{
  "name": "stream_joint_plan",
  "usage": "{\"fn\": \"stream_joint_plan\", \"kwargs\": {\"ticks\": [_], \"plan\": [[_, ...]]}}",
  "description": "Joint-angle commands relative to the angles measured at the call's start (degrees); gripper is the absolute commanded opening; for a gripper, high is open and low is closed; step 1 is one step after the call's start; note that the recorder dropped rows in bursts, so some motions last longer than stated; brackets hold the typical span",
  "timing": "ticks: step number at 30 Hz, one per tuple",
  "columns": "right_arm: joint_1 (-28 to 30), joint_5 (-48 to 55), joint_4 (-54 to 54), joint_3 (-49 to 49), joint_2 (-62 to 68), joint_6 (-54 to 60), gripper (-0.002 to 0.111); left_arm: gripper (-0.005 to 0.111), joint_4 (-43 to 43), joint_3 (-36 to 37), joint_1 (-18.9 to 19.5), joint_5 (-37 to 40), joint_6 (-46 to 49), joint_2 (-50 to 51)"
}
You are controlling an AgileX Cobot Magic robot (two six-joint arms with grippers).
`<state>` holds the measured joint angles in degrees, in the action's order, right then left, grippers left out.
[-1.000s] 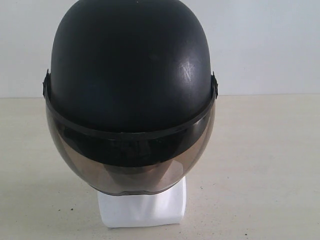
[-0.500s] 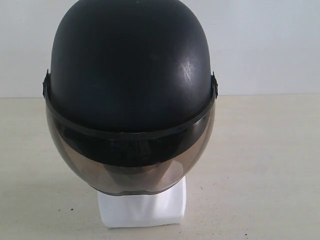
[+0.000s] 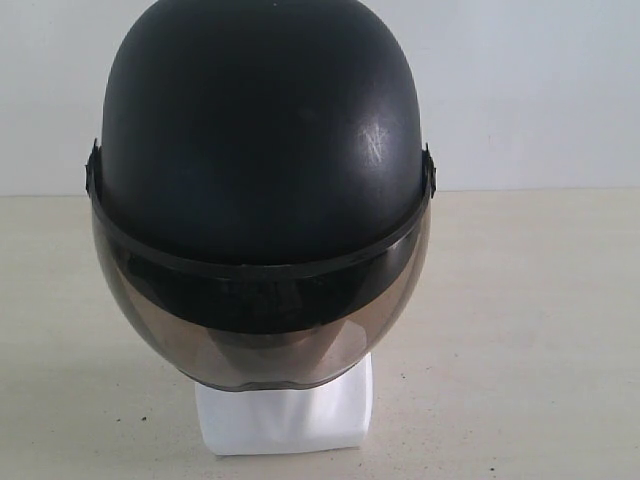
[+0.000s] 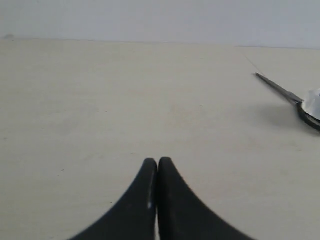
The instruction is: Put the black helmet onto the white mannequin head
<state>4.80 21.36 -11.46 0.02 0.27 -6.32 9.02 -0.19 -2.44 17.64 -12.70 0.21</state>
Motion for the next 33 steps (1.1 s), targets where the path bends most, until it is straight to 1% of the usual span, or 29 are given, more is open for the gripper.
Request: {"fn": "stream_joint_plan", "kwargs": {"ticks": [1, 33], "plan": [[-5.1, 0.1, -0.7, 0.0, -0.3, 0.3, 0.0, 0.004, -0.1, 0.2, -0.1, 0.0, 0.3, -0.2], [-5.3, -0.3, 0.4, 0.0, -0.3, -0.1, 0.0, 0.004, -0.1, 0.2, -0.1, 0.0, 0.3, -0.2]]}}
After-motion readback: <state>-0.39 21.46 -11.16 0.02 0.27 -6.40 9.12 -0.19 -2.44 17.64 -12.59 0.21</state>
